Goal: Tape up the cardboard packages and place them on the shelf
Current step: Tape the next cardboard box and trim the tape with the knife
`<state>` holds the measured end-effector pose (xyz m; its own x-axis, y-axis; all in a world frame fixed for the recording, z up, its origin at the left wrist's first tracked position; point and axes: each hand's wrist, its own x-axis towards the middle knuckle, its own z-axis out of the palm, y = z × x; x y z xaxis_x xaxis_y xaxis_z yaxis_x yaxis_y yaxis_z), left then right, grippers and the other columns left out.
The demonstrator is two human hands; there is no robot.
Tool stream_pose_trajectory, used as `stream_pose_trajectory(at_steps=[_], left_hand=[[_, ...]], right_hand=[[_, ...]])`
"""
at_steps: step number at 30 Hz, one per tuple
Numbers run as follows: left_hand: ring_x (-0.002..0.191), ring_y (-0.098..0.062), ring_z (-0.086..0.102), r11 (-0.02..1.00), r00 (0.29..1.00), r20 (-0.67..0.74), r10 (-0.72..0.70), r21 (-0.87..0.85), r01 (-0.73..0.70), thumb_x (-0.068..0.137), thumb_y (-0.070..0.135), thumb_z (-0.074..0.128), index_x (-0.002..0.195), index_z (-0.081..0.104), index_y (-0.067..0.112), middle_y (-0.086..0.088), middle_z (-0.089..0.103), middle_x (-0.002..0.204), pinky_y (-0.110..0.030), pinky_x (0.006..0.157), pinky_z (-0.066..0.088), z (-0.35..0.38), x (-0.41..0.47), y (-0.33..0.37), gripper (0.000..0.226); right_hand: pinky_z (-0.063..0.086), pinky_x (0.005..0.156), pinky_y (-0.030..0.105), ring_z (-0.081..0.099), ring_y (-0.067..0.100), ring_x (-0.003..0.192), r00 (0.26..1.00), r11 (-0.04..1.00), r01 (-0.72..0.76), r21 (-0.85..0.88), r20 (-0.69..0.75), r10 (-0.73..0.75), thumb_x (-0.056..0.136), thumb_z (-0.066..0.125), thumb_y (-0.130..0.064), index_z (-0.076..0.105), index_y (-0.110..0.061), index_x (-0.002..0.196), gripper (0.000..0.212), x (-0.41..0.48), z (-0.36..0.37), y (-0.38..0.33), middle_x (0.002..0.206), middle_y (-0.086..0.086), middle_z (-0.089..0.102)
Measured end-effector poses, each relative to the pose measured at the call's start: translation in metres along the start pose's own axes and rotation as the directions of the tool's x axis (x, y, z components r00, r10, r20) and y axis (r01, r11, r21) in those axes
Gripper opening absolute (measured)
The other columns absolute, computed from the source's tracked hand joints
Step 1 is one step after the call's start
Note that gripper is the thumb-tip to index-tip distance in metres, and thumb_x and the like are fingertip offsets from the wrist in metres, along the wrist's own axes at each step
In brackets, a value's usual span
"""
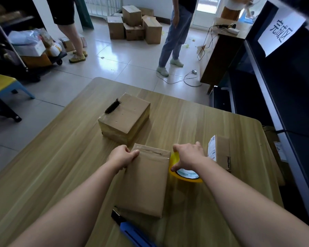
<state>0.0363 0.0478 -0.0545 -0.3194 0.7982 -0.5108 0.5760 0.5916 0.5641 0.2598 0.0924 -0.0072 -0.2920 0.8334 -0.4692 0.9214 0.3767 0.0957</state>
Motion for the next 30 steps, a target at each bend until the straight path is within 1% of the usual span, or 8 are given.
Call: stream_pose_trajectory(at_steps=[4,6,9,12,17,22,26,30], left_hand=[[0.093,-0.024,0.059,0.992,0.978,-0.21,0.003,0.122,0.023,0.087,0.053,0.059,0.09,0.057,0.019,-0.006,0.064,0.102,-0.036,0.077,0.05,-0.002,0.008,0.0,0.035],[0.104,-0.027,0.054,0.987,0.943,-0.329,0.05,0.163,0.005,0.09,0.049,0.057,0.105,0.055,0.017,-0.008,0.058,0.114,-0.041,0.086,0.049,-0.003,0.002,0.0,0.035],[0.114,-0.026,0.046,0.926,0.864,-0.4,0.304,0.338,-0.169,0.096,0.033,0.05,0.122,0.052,0.019,-0.007,0.048,0.124,-0.038,0.094,0.04,0.0,-0.017,-0.001,0.029],[0.124,-0.022,0.038,0.784,0.802,-0.285,0.525,0.529,-0.325,0.098,0.033,0.043,0.129,0.053,0.025,-0.002,0.045,0.134,-0.035,0.1,0.033,0.01,-0.033,-0.007,0.033],[0.146,-0.021,0.012,0.728,0.888,-0.113,0.446,0.622,-0.286,0.097,0.056,0.029,0.151,0.024,0.027,0.001,0.017,0.16,-0.041,0.115,0.016,0.008,-0.035,-0.021,0.061],[0.147,-0.017,-0.018,0.706,0.958,0.064,0.279,0.663,-0.25,0.086,0.078,0.02,0.153,-0.013,0.025,0.002,-0.022,0.159,-0.049,0.119,-0.006,-0.011,-0.032,-0.045,0.091],[0.144,-0.016,-0.024,0.67,0.968,0.093,0.235,0.706,-0.23,0.086,0.077,0.02,0.15,-0.018,0.028,0.002,-0.027,0.157,-0.055,0.116,-0.012,-0.034,-0.033,-0.067,0.089],[0.145,-0.021,-0.023,0.66,0.971,0.031,0.235,0.729,-0.183,0.093,0.068,0.019,0.15,-0.015,0.034,0.0,-0.028,0.156,-0.057,0.116,-0.011,-0.046,-0.041,-0.084,0.075]], right_hand=[[0.042,0.088,0.038,0.057,0.027,0.115,1.0,0.995,0.015,0.103,-0.003,-0.015,0.072,0.072,-0.067,0.05,-0.025,0.123,0.07,-0.004,0.0,-0.012,0.123,0.003,0.062],[0.046,0.084,0.037,0.058,0.027,0.111,1.0,0.986,0.017,0.164,0.005,-0.018,0.071,0.072,-0.067,0.052,-0.024,0.121,0.069,-0.007,0.0,-0.02,0.121,0.004,0.061],[0.051,0.087,0.04,0.058,0.025,0.107,0.999,0.977,0.021,0.211,0.024,-0.027,0.072,0.071,-0.068,0.052,-0.024,0.12,0.068,-0.008,0.003,-0.036,0.118,0.002,0.061],[0.053,0.087,0.042,0.058,0.025,0.106,1.0,0.972,0.018,0.236,0.019,-0.023,0.071,0.071,-0.068,0.051,-0.024,0.118,0.068,-0.008,0.006,-0.05,0.117,0.002,0.061],[0.05,0.083,0.038,0.058,0.027,0.108,1.0,0.973,0.03,0.231,-0.009,-0.028,0.069,0.072,-0.069,0.052,-0.023,0.118,0.071,-0.006,0.005,-0.071,0.119,0.004,0.061],[0.052,0.086,0.039,0.058,0.026,0.107,0.999,0.946,0.03,0.322,0.002,-0.033,0.067,0.074,-0.068,0.052,-0.02,0.12,0.075,-0.005,0.005,-0.098,0.118,0.005,0.061],[0.053,0.09,0.04,0.058,0.025,0.109,0.998,0.922,0.033,0.385,0.042,-0.054,0.064,0.078,-0.065,0.051,-0.02,0.125,0.08,-0.006,0.007,-0.125,0.12,0.004,0.06],[0.052,0.09,0.038,0.057,0.027,0.114,0.992,0.884,0.048,0.465,0.08,-0.096,0.067,0.08,-0.056,0.048,-0.017,0.131,0.082,-0.007,0.007,-0.148,0.126,0.007,0.058]])
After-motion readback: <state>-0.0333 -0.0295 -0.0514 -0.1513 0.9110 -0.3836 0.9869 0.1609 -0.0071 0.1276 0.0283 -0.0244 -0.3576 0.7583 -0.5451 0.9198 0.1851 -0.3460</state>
